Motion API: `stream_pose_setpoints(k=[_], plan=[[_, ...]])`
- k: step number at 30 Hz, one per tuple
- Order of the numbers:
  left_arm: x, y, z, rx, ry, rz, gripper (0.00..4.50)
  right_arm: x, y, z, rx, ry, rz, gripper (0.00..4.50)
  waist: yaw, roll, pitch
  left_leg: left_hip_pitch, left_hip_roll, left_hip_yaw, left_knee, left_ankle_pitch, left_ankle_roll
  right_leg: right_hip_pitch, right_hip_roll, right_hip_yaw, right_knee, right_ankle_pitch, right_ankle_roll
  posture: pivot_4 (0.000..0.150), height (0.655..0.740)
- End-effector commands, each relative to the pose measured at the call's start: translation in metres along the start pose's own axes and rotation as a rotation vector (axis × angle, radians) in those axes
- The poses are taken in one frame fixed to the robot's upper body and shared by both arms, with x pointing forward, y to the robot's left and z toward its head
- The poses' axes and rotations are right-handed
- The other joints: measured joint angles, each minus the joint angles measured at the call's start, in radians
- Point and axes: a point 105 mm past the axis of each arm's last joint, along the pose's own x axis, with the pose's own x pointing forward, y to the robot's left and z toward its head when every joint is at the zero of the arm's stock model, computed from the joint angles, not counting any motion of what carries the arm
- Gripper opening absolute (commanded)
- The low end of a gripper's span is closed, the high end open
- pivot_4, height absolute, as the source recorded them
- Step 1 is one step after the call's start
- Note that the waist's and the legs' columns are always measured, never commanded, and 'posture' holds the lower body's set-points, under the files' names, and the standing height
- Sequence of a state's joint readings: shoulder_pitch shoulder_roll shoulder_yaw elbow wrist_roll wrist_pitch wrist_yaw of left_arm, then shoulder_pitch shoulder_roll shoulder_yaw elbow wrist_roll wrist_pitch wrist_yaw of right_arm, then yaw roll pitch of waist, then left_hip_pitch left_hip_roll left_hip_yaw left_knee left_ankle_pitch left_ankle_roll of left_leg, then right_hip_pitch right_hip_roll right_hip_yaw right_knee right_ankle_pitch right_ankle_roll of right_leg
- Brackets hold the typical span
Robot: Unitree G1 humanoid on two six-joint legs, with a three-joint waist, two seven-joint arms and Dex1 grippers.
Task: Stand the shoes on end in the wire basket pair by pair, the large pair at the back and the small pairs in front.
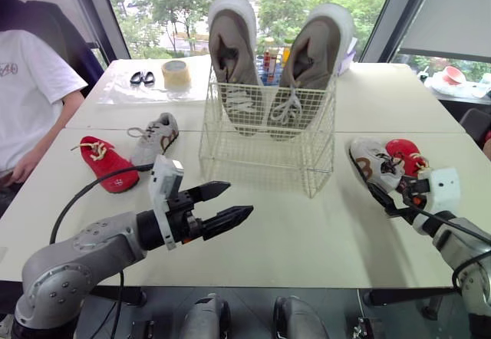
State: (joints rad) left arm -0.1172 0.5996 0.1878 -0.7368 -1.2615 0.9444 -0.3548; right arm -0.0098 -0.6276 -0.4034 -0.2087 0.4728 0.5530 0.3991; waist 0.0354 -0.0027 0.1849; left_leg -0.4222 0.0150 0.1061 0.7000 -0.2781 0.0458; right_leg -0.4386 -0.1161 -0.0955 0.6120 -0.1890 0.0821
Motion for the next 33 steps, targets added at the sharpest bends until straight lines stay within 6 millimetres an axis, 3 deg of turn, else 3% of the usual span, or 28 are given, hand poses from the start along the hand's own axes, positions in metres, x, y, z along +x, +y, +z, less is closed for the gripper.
stream_pose_setpoints(k=[1,7,10,12,14,17,20,22,25,27,28,33], plan=[[0.001,-0.002,0.008,0.031,-0.026,-0.002,4.44,0.008,-0.006,0.0,0.001,-0.014,-0.014,4.5,0.0,0.0,0.0,0.0,0.0,0.0,0.0,0.0,0.0,0.0,0.0,0.0,0.0,0.0,0.0,0.15,0.74],[0.001,0.003,0.01,0.057,-0.022,0.025,4.44,0.026,-0.014,-0.021,0.042,0.025,-0.073,4.5,0.0,0.0,0.0,0.0,0.0,0.0,0.0,0.0,0.0,0.0,0.0,0.0,0.0,0.0,0.0,0.15,0.74],[0.001,0.006,0.011,0.065,-0.018,0.038,4.5,0.034,-0.014,-0.021,0.048,0.006,-0.091,3.7,0.0,0.0,0.0,0.0,0.0,0.0,0.0,0.0,0.0,0.0,0.0,0.0,0.0,0.0,0.0,0.15,0.74],[0.001,0.006,0.01,0.068,-0.015,0.042,4.5,0.038,-0.012,-0.02,0.043,-0.01,-0.097,2.64,-0.001,0.0,0.0,0.0,0.0,0.0,0.0,0.0,0.0,0.0,0.0,0.0,0.0,0.0,0.0,0.15,0.74],[0.0,0.006,0.01,0.069,-0.015,0.043,4.5,0.042,-0.009,-0.019,0.041,-0.021,-0.096,1.89,-0.003,0.0,0.0,0.0,0.0,0.0,0.0,0.0,0.0,0.0,0.0,0.0,0.0,0.0,0.0,0.15,0.74],[-0.001,0.007,0.01,0.072,-0.006,0.04,4.5,0.045,-0.005,-0.018,0.05,-0.039,-0.093,1.45,-0.009,0.0,0.0,0.0,0.0,0.0,-0.001,0.0,0.0,0.0,0.0,0.0,0.0,0.0,0.0,0.15,0.74],[-0.006,0.008,0.013,0.073,0.001,0.03,4.5,0.042,-0.004,-0.003,0.032,-0.111,-0.122,1.42,-0.018,0.0,0.0,0.0,0.0,0.0,-0.001,0.0,0.0,0.0,0.0,0.0,0.0,0.0,0.0,0.15,0.74],[-0.014,0.009,0.028,0.05,-0.04,0.003,4.5,0.038,-0.006,0.035,-0.009,-0.24,-0.164,1.42,-0.024,0.002,0.001,-0.001,0.0,0.0,-0.001,0.0,0.0,-0.001,0.0,0.0,0.0,0.0,0.0,0.15,0.74],[-0.031,0.017,0.061,-0.005,-0.137,-0.032,4.5,0.031,-0.004,0.105,-0.049,-0.458,-0.217,1.42,-0.032,0.004,0.002,-0.003,0.0,0.0,-0.001,0.001,-0.002,-0.005,0.0,0.0,0.001,0.0,0.0,0.15,0.74],[-0.041,0.024,0.09,-0.001,-0.198,-0.052,4.5,0.02,-0.003,0.162,-0.088,-0.626,-0.252,1.42,-0.037,0.007,0.004,-0.003,0.001,0.0,-0.001,0.002,-0.003,-0.006,0.001,0.0,0.002,0.0,0.0,0.15,0.74],[-0.044,0.028,0.1,0.009,-0.216,-0.051,4.5,0.015,0.0,0.18,-0.108,-0.68,-0.258,1.42,-0.04,0.008,0.004,-0.003,0.001,0.0,-0.002,0.002,-0.003,-0.006,0.001,0.0,0.002,0.0,0.0,0.15,0.74],[-0.051,0.056,0.157,0.056,-0.344,-0.018,4.5,-0.019,0.039,0.27,-0.309,-0.936,-0.125,1.42,-0.027,0.006,0.004,-0.003,0.0,-0.001,-0.004,0.005,-0.008,-0.004,0.001,-0.001,0.001,-0.001,0.006,0.15,0.74]])
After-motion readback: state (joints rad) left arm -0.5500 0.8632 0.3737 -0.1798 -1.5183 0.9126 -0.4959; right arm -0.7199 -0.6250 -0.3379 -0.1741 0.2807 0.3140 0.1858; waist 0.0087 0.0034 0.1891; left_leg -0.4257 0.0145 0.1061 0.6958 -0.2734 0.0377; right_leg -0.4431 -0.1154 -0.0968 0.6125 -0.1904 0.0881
